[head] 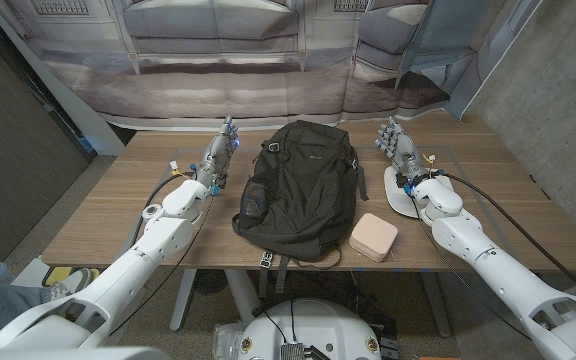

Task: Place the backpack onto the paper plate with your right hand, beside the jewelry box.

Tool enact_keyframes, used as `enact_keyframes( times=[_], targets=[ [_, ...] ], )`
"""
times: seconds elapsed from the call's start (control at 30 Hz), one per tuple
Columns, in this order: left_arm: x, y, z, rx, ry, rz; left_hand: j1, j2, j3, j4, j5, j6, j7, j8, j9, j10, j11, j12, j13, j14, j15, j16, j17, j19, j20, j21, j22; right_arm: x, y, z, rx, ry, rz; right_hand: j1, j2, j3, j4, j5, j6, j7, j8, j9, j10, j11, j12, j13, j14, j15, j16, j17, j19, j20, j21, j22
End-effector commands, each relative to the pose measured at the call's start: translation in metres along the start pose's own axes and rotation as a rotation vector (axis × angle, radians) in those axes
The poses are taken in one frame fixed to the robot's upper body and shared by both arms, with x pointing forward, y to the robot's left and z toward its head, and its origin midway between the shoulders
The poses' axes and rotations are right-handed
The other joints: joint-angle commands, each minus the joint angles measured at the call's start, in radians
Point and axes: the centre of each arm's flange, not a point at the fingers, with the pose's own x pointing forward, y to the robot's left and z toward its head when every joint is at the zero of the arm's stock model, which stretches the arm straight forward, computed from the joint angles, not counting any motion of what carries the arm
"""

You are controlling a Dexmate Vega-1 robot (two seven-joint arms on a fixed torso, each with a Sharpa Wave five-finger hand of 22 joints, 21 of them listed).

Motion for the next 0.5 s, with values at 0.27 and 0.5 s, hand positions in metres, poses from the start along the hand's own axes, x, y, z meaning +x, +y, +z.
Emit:
enact_keyframes(
  times=[0.27,0.5],
  targets=[
    [-0.0006,-0.0074,0.0072,0.000,-0.022,-0.002,0.015,0.004,-0.004,0.004,0.011,0.000,0.016,0.002,0.002,-0.010,0.011,-0.005,0.002,-0.007,0.004,-0.001,0.003,0.004,-0.032,0.005,0.001,-0.0006,-0.0002,0.0010,0.001,-0.008,0.003,0.009,-0.001,0.006,0.000,0.004,0.001,0.012,0.002,0.003,0.005,0.007,0.001,0.005,0.001,0.010,0.004,0.004,0.008,-0.022,0.002,0.002],
    [0.0007,-0.0074,0.0148,-0.003,-0.029,-0.021,0.017,0.006,-0.006,0.003,0.013,-0.002,0.016,-0.001,0.002,-0.017,0.006,-0.010,0.002,-0.012,0.003,-0.005,0.003,0.002,-0.036,0.003,0.001,-0.0009,0.0054,0.0024,-0.028,-0.011,0.008,0.015,0.004,0.009,-0.004,0.003,0.007,0.013,0.002,0.003,0.011,0.001,0.002,0.005,0.008,0.005,0.004,0.003,0.012,-0.024,0.002,0.002]
  ],
)
